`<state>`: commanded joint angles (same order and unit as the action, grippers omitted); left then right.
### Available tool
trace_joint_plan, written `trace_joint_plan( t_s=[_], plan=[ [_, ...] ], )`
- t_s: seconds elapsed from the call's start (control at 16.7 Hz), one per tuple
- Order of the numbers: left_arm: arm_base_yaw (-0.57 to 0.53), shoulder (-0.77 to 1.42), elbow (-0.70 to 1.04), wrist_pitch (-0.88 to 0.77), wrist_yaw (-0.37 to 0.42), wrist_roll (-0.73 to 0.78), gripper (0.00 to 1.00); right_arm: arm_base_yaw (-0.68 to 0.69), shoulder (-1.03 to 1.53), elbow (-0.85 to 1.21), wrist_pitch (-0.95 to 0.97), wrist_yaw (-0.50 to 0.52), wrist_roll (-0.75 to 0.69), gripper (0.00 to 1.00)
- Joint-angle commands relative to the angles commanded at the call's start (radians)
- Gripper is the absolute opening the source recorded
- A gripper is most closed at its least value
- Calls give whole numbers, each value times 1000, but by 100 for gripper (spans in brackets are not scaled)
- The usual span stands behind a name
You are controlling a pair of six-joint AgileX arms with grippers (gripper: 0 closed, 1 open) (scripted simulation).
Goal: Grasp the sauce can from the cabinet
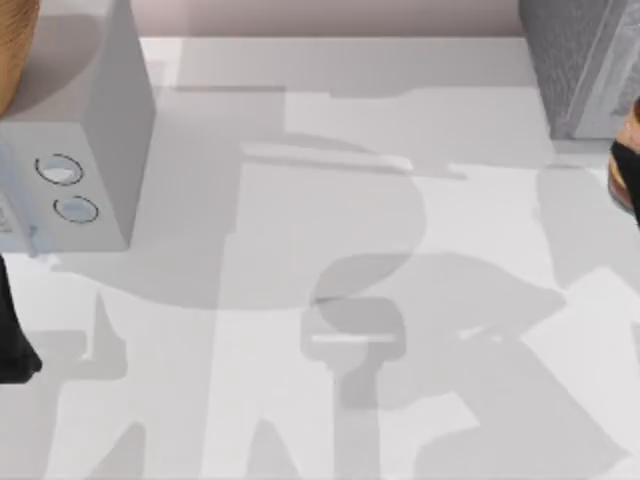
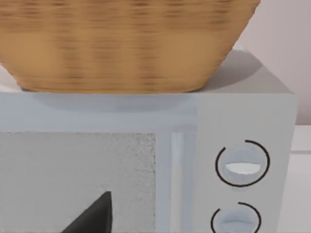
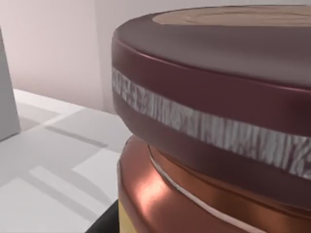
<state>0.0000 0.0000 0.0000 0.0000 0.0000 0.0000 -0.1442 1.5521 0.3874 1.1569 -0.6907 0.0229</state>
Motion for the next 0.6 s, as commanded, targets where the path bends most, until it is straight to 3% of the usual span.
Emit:
trace_joint_plan(
  t_s=[0.6],
  plan=[
    [0, 0, 0, 0, 0, 0, 100, -46, 454, 121, 349, -202, 3, 0]
  ],
)
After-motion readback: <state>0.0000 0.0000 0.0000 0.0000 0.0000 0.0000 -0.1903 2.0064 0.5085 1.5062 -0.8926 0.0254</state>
